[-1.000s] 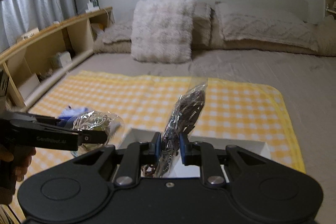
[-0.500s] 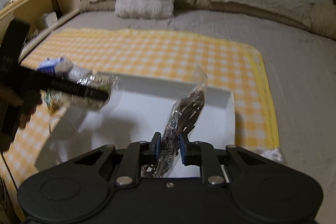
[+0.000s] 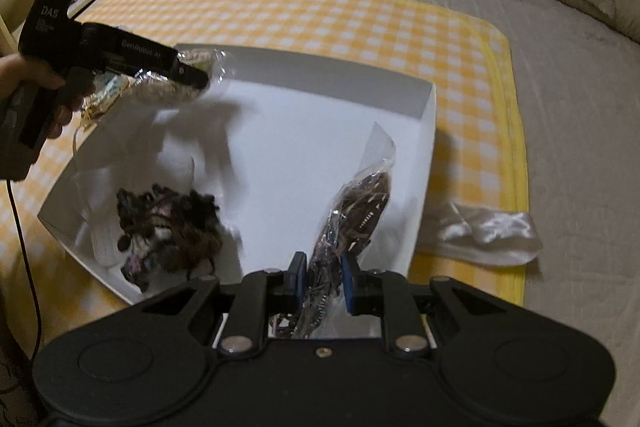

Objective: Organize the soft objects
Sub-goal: 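Carry the beaded-cord bag and dark pouch with both grippers over the tray, then open both grippers to release the bag and pouch into the tray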

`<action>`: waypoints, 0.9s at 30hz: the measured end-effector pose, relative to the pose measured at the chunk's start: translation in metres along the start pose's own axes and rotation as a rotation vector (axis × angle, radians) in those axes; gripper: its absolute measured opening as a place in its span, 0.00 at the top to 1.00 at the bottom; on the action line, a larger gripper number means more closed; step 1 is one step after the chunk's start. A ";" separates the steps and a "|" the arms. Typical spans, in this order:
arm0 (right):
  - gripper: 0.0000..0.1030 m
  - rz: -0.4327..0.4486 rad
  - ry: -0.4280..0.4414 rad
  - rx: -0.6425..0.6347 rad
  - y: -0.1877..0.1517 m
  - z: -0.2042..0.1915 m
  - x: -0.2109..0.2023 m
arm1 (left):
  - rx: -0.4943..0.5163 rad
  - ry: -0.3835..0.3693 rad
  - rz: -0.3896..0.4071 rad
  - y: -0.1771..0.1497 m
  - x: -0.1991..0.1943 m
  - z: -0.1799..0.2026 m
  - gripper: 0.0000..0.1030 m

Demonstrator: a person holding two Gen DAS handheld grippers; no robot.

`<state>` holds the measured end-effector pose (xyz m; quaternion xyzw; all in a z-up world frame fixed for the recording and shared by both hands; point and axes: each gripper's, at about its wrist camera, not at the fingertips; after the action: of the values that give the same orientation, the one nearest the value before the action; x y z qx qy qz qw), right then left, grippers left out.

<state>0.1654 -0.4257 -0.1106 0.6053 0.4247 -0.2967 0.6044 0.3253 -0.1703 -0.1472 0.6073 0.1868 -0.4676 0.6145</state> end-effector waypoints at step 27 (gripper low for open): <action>0.38 0.014 -0.064 -0.004 -0.013 -0.001 -0.028 | 0.024 -0.004 0.046 -0.008 -0.035 0.013 0.06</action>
<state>0.1412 -0.4304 -0.0926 0.5972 0.4015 -0.3110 0.6208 0.2977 -0.1692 -0.1213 0.6176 0.1660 -0.4570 0.6181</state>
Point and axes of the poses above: each gripper's, at about its wrist camera, not at the fingertips, and x roughly the way its jaws point, z to its right, y to its top, and after that the axes turned 6 degrees about x, right-handed
